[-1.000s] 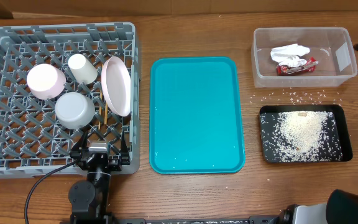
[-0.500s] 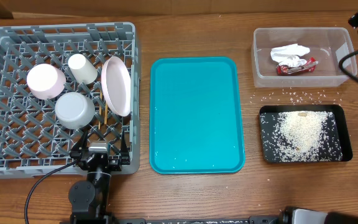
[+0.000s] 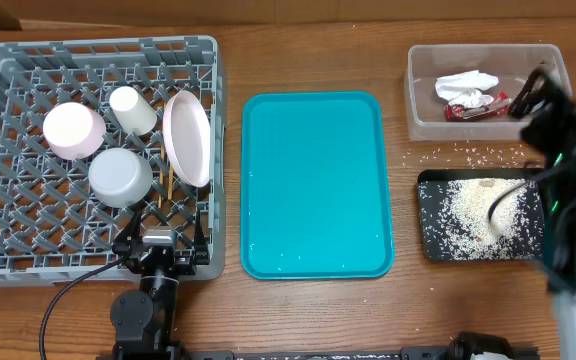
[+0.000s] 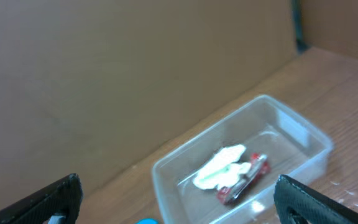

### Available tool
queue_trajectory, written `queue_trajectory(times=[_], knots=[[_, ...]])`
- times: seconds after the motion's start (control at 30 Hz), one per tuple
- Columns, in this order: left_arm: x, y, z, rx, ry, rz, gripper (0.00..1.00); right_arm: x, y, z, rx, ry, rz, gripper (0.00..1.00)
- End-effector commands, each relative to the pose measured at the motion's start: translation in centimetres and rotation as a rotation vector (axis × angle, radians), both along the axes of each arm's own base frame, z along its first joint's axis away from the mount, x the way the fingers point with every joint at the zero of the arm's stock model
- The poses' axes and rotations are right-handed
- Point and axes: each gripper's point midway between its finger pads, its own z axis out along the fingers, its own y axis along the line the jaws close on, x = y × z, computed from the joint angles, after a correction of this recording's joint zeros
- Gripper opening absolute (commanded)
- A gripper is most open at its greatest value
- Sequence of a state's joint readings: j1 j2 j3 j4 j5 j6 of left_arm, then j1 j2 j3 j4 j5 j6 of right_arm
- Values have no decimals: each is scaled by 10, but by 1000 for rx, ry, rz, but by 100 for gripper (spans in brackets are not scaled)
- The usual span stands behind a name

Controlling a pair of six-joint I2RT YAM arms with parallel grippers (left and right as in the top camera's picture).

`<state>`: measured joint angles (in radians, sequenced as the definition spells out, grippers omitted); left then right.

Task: Sort waste into correct bins and load items into the dishwasher

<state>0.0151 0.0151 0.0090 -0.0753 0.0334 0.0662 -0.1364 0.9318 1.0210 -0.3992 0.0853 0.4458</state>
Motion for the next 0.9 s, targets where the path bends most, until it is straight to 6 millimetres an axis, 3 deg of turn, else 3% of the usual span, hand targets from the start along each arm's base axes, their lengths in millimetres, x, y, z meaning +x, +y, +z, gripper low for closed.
queue_trajectory(times=[0.0,0.37,0.87], knots=[[0,0,1,-3,-7,-3,100,-15,21,-15,-11,-71,71,100],[0,0,1,-3,-7,-3,100,-48,59,-100,1,-121,210,100],[0,0,1,-3,-7,-3,100,-77,68,-134,-8,-232,255,100]])
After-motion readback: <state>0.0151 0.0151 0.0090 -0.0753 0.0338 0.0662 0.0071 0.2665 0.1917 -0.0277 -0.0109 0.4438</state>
